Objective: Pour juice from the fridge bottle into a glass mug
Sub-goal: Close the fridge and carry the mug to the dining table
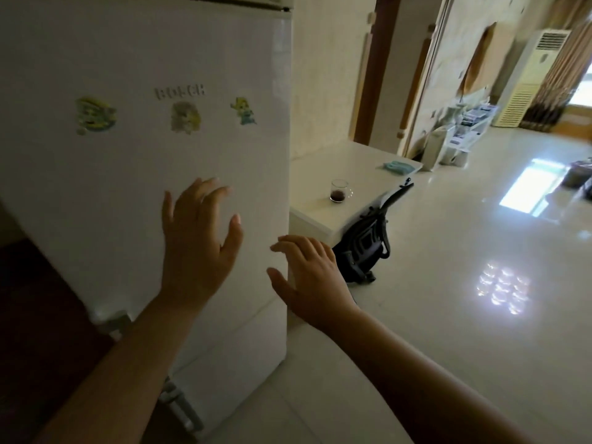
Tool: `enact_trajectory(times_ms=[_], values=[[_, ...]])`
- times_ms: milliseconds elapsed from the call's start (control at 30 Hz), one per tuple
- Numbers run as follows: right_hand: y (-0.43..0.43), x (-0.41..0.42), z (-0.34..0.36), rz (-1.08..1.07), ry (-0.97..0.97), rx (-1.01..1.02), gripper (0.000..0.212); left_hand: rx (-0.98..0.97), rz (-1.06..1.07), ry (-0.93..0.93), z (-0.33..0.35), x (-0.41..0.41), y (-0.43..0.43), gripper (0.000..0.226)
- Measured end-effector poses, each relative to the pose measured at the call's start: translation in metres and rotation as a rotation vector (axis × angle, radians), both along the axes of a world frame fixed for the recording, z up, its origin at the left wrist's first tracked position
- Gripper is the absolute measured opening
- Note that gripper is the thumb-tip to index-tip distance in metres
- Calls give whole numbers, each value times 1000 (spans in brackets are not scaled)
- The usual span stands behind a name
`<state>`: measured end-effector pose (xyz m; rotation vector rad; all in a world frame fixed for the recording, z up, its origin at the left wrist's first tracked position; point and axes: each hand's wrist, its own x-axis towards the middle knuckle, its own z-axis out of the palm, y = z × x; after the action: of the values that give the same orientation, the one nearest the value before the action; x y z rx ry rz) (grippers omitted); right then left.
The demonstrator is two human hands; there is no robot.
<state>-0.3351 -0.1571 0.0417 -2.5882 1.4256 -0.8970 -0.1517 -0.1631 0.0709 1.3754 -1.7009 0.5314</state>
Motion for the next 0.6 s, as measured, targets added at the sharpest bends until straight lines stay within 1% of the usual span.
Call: enact_trajectory(times_ms=[167, 333, 467, 600], values=[[-14, -99, -4, -42, -6, 69, 44, 87, -101, 141, -26, -95, -15, 41], [-33, -181, -8, -65, 22, 93, 36, 151, -132, 232, -49, -177, -30, 40], [-47, -223, -13, -74, 25, 149, 36, 208, -143, 260, -62, -219, -45, 43], [-76, -256, -25, -91, 4, 213, 37, 246, -170, 271, -71, -244, -74, 44]])
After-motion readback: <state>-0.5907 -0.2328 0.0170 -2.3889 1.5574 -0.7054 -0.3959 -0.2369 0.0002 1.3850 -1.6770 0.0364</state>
